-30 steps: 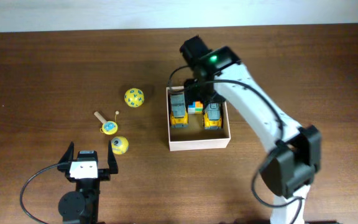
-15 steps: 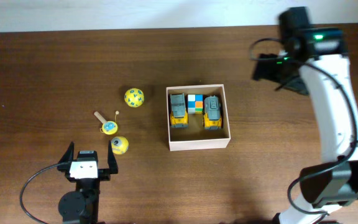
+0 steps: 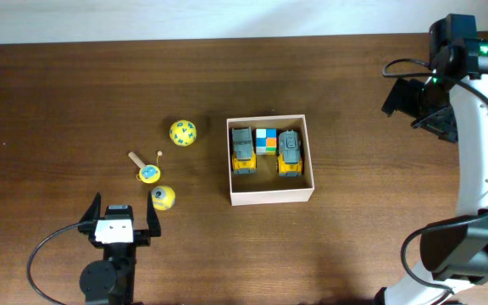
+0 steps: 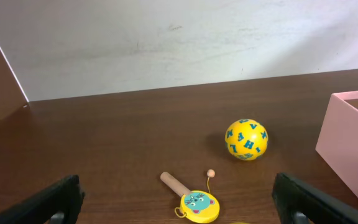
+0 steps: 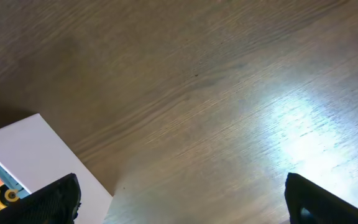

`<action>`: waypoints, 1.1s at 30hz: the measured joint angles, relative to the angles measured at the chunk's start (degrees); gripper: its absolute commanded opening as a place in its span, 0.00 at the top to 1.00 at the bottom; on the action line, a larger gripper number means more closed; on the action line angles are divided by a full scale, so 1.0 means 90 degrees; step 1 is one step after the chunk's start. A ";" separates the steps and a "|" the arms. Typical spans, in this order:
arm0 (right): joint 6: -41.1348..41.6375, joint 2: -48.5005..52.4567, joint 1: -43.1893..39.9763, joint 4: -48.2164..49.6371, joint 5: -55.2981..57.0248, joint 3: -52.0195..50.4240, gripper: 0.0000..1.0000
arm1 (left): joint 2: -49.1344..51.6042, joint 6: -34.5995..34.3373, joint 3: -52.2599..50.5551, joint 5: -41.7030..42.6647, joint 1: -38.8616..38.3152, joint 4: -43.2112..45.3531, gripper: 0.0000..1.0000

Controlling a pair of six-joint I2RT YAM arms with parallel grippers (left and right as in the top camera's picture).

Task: Pack container
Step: 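Withdraw the right gripper to the upper right of the table, then move the left gripper toward the yellow lettered ball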

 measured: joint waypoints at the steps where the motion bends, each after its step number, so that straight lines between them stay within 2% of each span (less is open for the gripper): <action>1: 0.0000 0.0000 0.0000 0.0000 0.0000 0.0000 0.01 | 0.0000 0.0000 0.0000 0.0000 0.0000 0.0000 0.01; 8: -0.0002 0.0000 0.0000 0.0000 0.0000 0.0000 0.01 | 0.0000 0.0000 -0.0002 0.0032 0.0000 0.0002 0.01; 13: -0.0005 0.0000 0.0000 0.0000 0.0000 0.0000 0.01 | 0.0000 0.0000 0.0002 0.0486 0.0000 0.0066 0.01; 15: -0.0022 0.0000 0.0000 0.0000 0.0000 0.0000 0.01 | 0.0005 0.0000 0.0092 0.0658 0.0000 -0.0204 0.01; 20: -0.0022 0.0000 0.0000 0.0002 0.0002 0.0000 0.01 | 0.0352 0.0005 0.1188 0.0729 0.0000 -0.1916 0.01; 22: -0.0022 0.0000 0.0000 0.0002 0.0000 0.0000 0.01 | 0.0821 0.0012 0.1923 0.0680 0.0000 -0.2424 0.01; 25: -0.0027 0.0000 0.0000 0.0002 0.0000 0.0000 0.01 | 0.1734 0.0015 0.2948 0.0765 0.0000 -0.2674 0.01; 33: -0.0046 0.0000 0.0000 -0.0002 0.0000 0.0005 0.01 | 0.4976 -0.0036 0.5425 0.1506 0.0000 -0.4325 0.01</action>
